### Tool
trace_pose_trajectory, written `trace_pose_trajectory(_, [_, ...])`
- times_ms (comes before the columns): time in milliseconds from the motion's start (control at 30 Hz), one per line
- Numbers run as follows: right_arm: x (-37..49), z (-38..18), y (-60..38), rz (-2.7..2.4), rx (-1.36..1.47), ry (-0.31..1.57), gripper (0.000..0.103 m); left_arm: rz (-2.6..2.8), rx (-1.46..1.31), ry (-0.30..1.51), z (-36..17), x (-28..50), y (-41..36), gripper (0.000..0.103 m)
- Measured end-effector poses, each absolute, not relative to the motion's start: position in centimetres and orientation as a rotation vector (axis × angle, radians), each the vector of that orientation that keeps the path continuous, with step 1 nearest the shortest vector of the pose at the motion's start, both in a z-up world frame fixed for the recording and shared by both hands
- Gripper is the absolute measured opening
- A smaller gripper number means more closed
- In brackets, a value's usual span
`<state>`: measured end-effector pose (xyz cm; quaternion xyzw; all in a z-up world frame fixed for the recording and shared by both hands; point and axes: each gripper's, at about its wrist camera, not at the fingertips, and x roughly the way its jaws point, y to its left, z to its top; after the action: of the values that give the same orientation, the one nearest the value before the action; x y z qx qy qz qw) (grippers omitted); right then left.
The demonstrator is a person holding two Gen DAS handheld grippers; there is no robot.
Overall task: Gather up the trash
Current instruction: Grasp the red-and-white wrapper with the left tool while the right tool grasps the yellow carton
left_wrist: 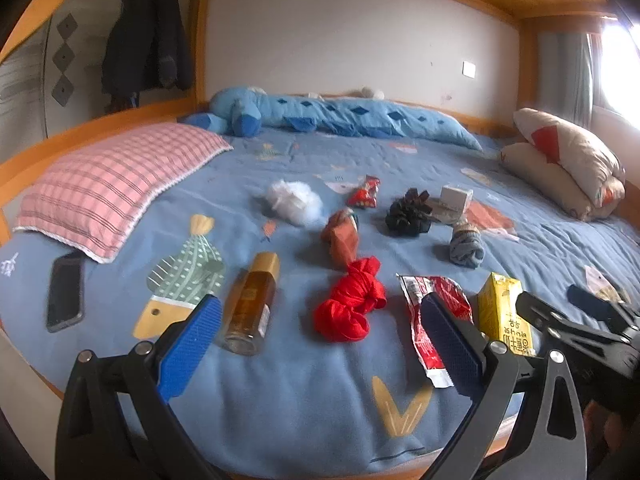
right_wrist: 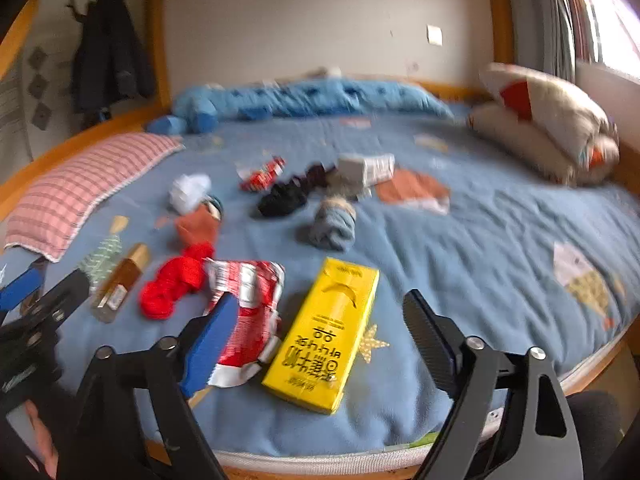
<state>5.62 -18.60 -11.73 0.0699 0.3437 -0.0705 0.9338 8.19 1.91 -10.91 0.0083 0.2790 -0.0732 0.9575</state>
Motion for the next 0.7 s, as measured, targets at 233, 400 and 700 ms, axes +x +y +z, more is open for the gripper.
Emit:
trace_pose_trajectory(233, [9.5,-15.7,-21.4,-0.154,0.298,0.889,0.069,-0.18,0.034,0.592,-11.9,9.1,0.6,0.099])
trace_pose_trajectory(400, [10.9,-16.8,-20.9,-0.158,0.28,0.955,0.061,-0.193,0.043,0.61,-12.2,9.5,-0.2,0.099])
trace_pose_trajectory(700, [9.3,-15.4,-22.8,-0.109,0.232,0.879,0.048,-0.245,0.046,0.668,-13.0,10.2,-2.8,0.099])
